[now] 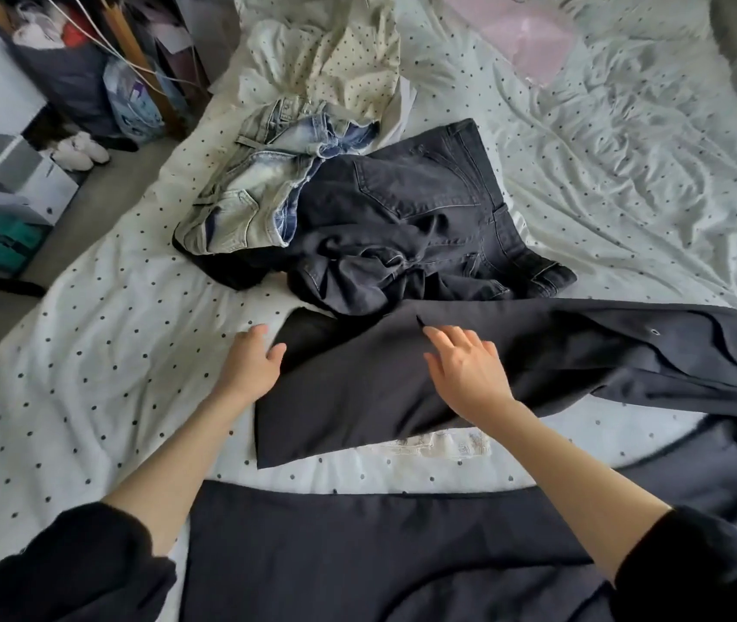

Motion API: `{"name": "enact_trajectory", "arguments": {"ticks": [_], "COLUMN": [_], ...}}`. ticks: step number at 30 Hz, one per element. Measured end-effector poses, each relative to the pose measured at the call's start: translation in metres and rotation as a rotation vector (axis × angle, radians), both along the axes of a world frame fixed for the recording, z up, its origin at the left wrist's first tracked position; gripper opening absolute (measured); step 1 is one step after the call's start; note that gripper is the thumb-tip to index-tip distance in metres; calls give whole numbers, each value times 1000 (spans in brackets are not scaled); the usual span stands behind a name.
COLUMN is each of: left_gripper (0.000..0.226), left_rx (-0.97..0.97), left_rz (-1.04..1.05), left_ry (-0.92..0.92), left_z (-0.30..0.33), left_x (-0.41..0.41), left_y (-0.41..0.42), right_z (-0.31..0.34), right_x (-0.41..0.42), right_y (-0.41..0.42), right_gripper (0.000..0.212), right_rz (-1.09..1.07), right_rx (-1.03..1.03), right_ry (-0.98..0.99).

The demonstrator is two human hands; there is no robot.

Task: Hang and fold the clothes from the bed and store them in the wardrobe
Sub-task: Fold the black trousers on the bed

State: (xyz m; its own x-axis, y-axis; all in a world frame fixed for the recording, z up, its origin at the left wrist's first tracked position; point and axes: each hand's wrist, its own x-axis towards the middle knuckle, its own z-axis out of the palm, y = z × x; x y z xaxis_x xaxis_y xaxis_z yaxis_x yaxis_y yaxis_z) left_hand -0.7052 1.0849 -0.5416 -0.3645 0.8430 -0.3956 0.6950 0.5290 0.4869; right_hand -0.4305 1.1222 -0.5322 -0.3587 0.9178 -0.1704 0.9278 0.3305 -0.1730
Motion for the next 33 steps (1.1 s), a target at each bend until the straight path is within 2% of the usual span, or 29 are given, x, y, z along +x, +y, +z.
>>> {"name": "enact_trajectory", "arguments": {"ticks": [3, 4, 6, 9, 11, 13, 16, 18, 20, 22, 26, 33], "left_gripper": [51, 46, 21, 19, 30, 31, 28, 36, 42, 42, 36, 35], "left_rx": [-69, -62, -6, 145, 230, 222, 162, 185, 264, 351, 379, 405], "left_rz": [249, 318, 402, 447, 412, 382, 371, 358, 294, 195, -40, -396], "left_ry": [-161, -197, -259, -164, -17, 48, 31, 81, 170, 183, 106, -28], "left_z": [-14, -21, -25, -20, -14, -15, -16, -15, -10, -5, 0, 2], "left_x": [4, 4, 4, -6, -17, -26, -21, -9, 14, 44, 105, 221], "left_y": [23, 31, 34, 37, 39, 41, 40, 31, 12, -7, -35, -80], "right_z": [-5, -11, -14, -19, -22, -24, -27, -30, -30, -30, -28, -8], "right_x": [-3, -7, -11, -16, -18, -19, -18, -15, -6, 8, 52, 169], "right_y": [9, 14, 9, 0, -5, -8, -12, -20, -34, -48, -74, -132], "right_gripper": [51, 52, 54, 56, 56, 57, 58, 58, 58, 56, 55, 54], "right_rz": [0, 22, 54, 87, 136, 190, 205, 205, 214, 207, 150, -103], "right_rx": [-23, -51, -97, -154, -177, -205, -240, -255, -246, -224, -188, -90], "right_ry": [5, 10, 16, 6, -8, -23, -38, -35, -52, -66, -104, -110]}}
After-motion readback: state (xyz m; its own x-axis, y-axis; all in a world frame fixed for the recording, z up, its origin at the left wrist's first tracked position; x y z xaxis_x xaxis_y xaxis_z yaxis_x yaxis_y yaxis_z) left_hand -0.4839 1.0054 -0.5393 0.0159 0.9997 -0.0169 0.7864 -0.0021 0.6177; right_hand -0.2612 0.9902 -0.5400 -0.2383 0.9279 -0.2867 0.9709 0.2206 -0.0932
